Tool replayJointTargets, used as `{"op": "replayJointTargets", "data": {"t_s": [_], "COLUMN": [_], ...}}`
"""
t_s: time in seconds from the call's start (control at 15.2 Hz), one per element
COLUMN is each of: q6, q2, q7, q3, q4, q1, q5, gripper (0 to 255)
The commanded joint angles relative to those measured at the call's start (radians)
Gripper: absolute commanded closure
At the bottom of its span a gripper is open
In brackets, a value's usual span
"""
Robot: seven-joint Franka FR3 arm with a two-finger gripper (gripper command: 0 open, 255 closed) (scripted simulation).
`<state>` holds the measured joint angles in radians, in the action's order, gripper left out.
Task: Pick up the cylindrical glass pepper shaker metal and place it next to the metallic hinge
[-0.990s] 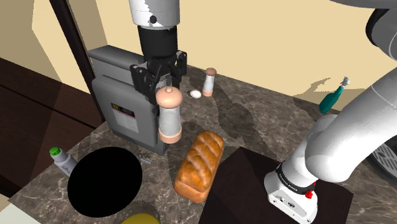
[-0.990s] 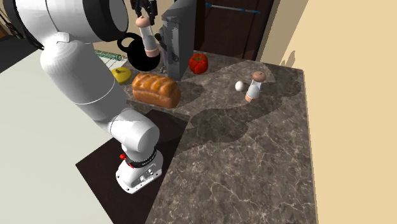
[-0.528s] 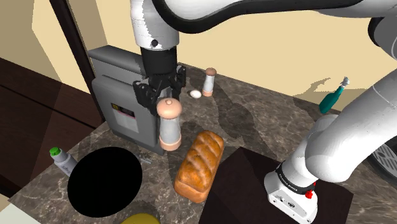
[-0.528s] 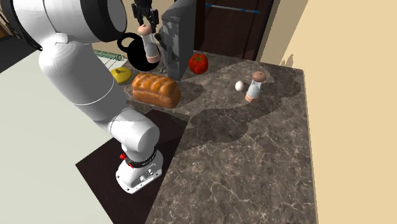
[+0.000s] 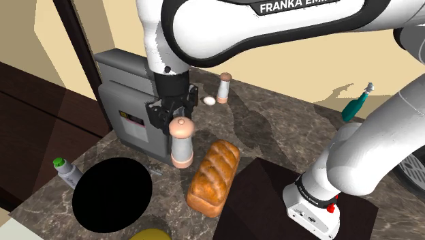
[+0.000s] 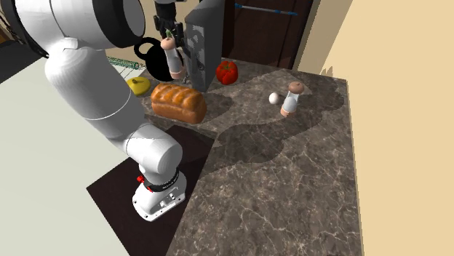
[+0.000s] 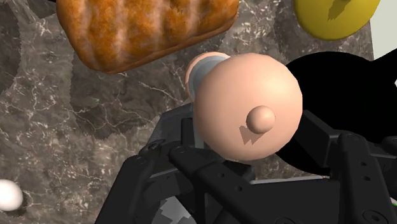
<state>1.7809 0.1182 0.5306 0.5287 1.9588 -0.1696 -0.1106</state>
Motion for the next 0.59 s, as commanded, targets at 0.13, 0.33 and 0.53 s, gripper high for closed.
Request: {"op": "replayJointTargets", "data": {"t_s": [0.13,0.33,0.53], "q6": [0.053,0.093,0.133], "q2": [-0.007,-0.015,-0.026], "q7": [-0.001,0.0,0.002], "q3": [0.003,0.006,0.008], "q4": [0.046,0.079,0.11], "q1": [-0.001,-0.002,-0.003], "q5": [0.002,0.004,0.008], "gripper": [255,255,255]}}
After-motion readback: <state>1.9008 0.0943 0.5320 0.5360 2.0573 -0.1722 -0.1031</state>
